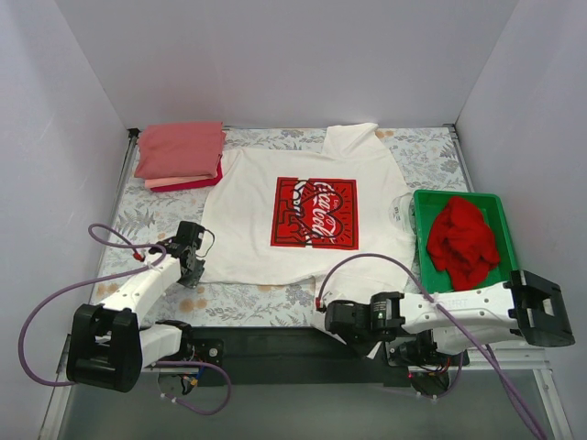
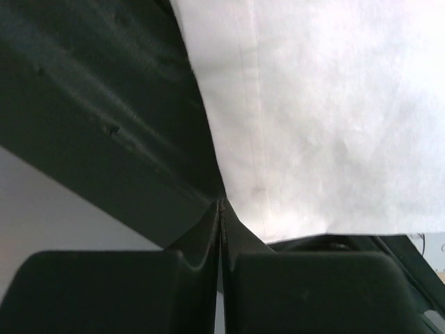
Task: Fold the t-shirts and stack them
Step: Fold the tshirt
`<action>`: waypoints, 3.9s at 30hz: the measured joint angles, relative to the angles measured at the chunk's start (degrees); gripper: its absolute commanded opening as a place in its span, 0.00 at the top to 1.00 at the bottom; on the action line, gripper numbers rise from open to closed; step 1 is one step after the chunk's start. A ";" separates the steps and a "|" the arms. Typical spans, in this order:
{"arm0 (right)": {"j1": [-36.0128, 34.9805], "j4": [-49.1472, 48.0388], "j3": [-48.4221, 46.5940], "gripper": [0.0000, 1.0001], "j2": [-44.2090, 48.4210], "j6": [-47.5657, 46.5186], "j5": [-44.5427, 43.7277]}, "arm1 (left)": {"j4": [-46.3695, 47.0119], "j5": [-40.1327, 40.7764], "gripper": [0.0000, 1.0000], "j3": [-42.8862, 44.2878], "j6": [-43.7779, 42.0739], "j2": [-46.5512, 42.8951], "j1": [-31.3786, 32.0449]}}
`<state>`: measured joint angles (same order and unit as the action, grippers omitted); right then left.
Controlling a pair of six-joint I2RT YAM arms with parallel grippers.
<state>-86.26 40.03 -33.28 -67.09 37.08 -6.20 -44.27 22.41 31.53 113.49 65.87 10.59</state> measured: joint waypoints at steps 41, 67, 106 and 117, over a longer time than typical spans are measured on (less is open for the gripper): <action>6.60 3.43 1.14 0.99 -0.26 -4.26 1.16 | -3.78 -0.57 1.00 0.44 0.55 -2.75 0.00; 4.59 16.72 -7.56 0.99 15.28 2.75 6.47 | -15.91 0.72 1.00 1.62 0.72 -10.80 0.00; 53.16 5.57 -37.29 0.99 -5.42 -31.10 -8.46 | -2.93 2.36 1.00 28.92 0.74 18.34 -0.20; 58.10 1.86 -38.58 0.99 -9.44 -35.67 -5.66 | -0.90 3.52 1.00 34.69 0.74 26.05 -0.46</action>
<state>-28.16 41.89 -71.85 -76.53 1.41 -11.86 -45.17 25.93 66.22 114.24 91.92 10.13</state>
